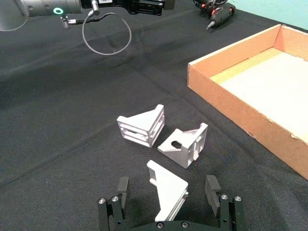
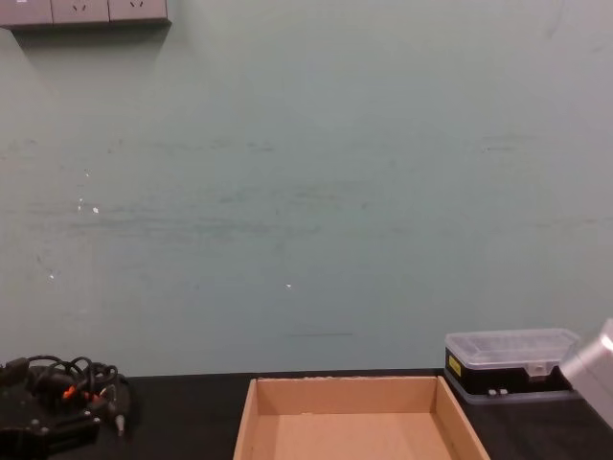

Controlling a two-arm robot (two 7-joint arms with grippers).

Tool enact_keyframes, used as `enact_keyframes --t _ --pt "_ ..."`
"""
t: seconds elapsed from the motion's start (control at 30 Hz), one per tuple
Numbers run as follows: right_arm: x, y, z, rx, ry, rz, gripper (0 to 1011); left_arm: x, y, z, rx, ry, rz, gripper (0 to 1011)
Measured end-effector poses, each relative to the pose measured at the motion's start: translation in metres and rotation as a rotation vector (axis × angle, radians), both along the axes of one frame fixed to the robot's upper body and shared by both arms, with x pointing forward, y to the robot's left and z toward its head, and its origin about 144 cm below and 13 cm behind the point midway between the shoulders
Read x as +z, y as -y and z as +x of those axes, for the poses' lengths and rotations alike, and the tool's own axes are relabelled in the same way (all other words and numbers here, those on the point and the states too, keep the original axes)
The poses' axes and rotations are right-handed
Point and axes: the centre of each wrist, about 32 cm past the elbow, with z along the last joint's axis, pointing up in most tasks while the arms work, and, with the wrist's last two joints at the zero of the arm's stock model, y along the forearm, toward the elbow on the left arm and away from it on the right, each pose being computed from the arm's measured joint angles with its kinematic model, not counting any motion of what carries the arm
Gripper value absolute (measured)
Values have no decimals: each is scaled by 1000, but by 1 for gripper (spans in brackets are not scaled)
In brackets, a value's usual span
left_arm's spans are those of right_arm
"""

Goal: Use one hand to pick up the angle iron from the table and place it into the box.

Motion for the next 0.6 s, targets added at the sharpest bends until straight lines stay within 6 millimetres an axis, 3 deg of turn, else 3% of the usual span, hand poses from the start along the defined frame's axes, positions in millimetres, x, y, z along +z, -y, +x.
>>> enact_keyframes --t 0.2,0.6 --pt "0 0 0 0 1 0 947 0 0 0 0 0 0 1000" --pt "1 0 -1 0 2 1 594 0 0 0 0 0 0 1000"
